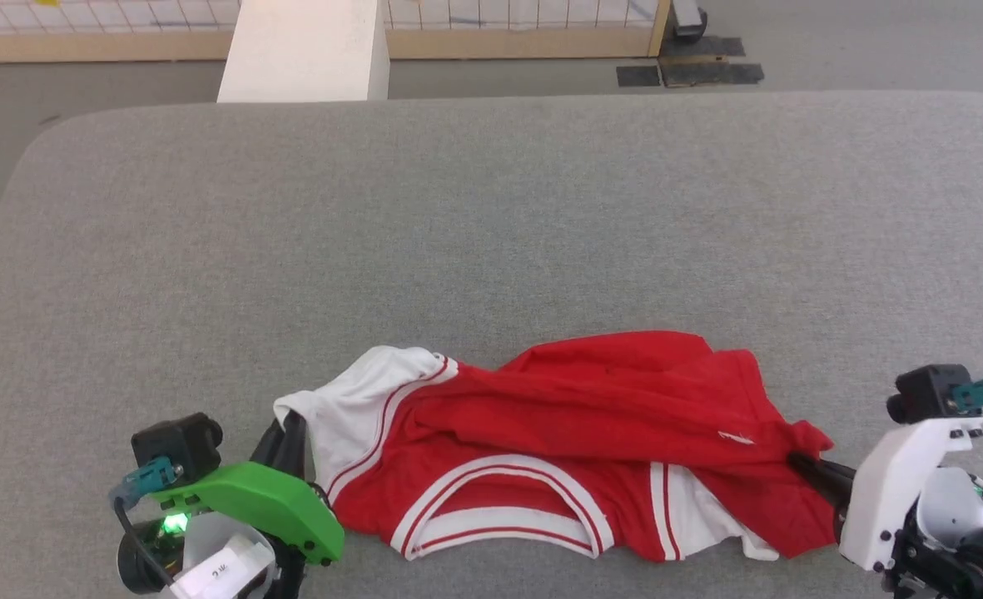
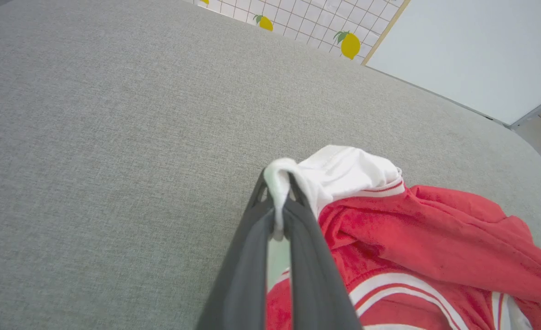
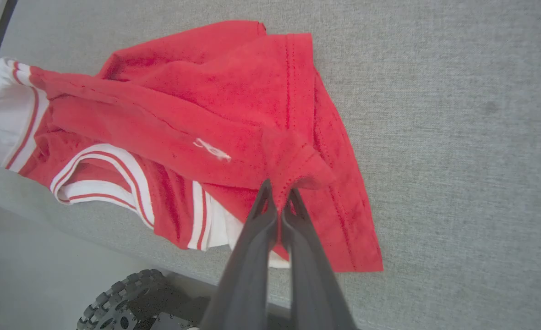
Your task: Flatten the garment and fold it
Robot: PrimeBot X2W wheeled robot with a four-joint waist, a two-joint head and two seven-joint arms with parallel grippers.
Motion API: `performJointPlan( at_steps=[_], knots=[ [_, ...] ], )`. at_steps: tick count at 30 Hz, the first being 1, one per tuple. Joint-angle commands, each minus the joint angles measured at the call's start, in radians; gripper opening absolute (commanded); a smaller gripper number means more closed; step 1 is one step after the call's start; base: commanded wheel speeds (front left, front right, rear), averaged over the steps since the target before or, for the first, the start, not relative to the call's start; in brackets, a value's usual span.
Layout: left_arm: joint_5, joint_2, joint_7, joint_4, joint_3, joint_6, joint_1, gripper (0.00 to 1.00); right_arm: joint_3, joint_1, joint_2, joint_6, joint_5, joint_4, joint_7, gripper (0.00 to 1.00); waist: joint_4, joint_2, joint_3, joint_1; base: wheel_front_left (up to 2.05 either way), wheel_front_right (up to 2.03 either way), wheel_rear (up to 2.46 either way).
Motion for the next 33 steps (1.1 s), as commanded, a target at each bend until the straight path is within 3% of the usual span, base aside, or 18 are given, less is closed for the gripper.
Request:
performJointPlan(
  at_steps=[1, 7, 15, 20, 27, 33],
  knots=[
    [-0.012, -0.002, -0.005, 0.002, 0.002, -0.008, 0.006, 0.0, -0.012, 0.002, 0.006, -0.001, 0.003, -0.02, 0.0, 0.0, 0.0, -0.0001, -0.007, 0.0001, 0.0, 0.0, 0.0],
    [-0.03, 0.022, 0.01, -0.016, 0.025, -0.049, -0.077, 0.0, -0.032, -0.074, -0.012, -0.001, 0.008, -0.068, -0.008, 0.0, 0.008, -0.0001, -0.027, 0.0001, 0.0, 0.0, 0.0],
    [-0.003, 0.11, 0.117, -0.031, 0.041, -0.117, -0.379, 0.0, -0.039, -0.311, -0.139, -0.001, 0.079, -0.106, 0.084, 0.0, 0.024, -0.0001, -0.063, 0.0001, 0.0, 0.0, 0.0],
    [0.018, 0.136, 0.162, -0.011, 0.047, -0.146, -0.571, 0.0, -0.038, -0.446, -0.191, -0.001, 0.117, -0.117, 0.142, 0.0, 0.023, -0.0001, -0.068, 0.0001, 0.0, 0.0, 0.0],
    [0.042, 0.151, 0.196, 0.051, 0.049, -0.171, -0.759, 0.0, -0.024, -0.562, -0.207, -0.001, 0.135, -0.123, 0.19, 0.0, 0.018, -0.0001, -0.057, 0.0001, 0.0, 0.0, 0.0],
    [0.056, 0.151, 0.234, 0.122, 0.029, -0.188, -0.871, 0.0, -0.017, -0.63, -0.2, -0.001, 0.123, -0.122, 0.218, 0.0, 0.019, -0.0001, 0.015, 0.0001, 0.0, 0.0, 0.0]
  ],
)
